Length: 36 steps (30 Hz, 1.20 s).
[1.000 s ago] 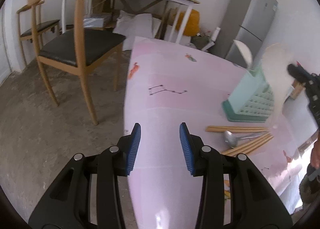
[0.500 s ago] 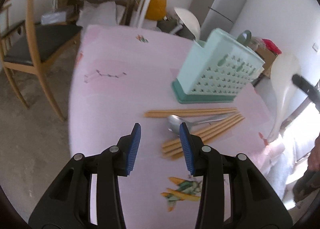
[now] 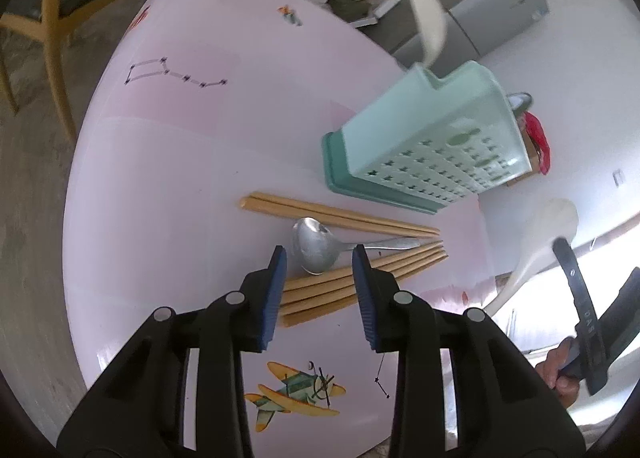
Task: Organize utensils
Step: 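Grasp the metal spoon with left while right holds the paddle above the holder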
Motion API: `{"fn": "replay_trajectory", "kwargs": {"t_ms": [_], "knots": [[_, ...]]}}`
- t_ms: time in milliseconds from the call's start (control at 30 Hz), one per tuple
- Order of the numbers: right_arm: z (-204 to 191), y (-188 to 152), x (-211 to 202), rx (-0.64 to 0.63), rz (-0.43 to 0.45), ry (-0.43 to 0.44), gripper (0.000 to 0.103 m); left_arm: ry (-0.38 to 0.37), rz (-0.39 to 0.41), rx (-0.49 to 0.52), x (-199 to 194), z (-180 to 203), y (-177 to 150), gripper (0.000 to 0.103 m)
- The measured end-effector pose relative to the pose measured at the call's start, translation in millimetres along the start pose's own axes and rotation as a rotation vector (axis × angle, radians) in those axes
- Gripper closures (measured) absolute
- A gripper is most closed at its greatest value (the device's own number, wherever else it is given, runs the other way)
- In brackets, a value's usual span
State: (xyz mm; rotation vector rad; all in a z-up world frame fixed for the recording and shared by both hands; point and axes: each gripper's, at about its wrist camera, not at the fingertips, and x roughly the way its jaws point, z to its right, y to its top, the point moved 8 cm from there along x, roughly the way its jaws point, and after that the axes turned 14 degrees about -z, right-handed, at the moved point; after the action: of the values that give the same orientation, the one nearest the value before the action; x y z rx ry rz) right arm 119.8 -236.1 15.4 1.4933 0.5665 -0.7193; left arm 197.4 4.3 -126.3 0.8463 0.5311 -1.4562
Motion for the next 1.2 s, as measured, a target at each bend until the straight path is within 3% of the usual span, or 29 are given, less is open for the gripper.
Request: {"fn": "replay_trajectory", "kwargs": {"t_ms": [167, 300, 533, 733, 900, 1200], "knots": [[13.4, -2.7, 3.0, 0.029, 0.009, 0.017, 0.101, -0.033, -0.036, -0.087, 8.3, -5.4, 6.3, 0.077], [20.4, -5.4, 4.4, 0.044, 0.016, 0.033, 0.101, 0.004, -0.054, -0.117, 16.6, -10.4, 9.8, 0.086], [29.9, -10.6, 5.3, 0.069, 0.021, 0.055, 0.101, 0.027, -0.051, -0.126, 19.6, -8.8, 14.1, 0.087], [31.3, -12.4, 2.7, 0.078, 0.031, 0.067, 0.101, 0.142, -0.026, -0.067, 20.2, -4.4, 17.7, 0.098], [32.1, -13.4, 1.8, 0.081, 0.029, 0.062, 0.101, 0.160, 0.019, -0.051, 12.2, -2.2, 13.9, 0.098], [33.8, -12.2, 0.8, 0.093, 0.026, 0.055, 0.101, 0.260, 0.190, 0.128, -35.6, 38.6, 1.4, 0.102]]}}
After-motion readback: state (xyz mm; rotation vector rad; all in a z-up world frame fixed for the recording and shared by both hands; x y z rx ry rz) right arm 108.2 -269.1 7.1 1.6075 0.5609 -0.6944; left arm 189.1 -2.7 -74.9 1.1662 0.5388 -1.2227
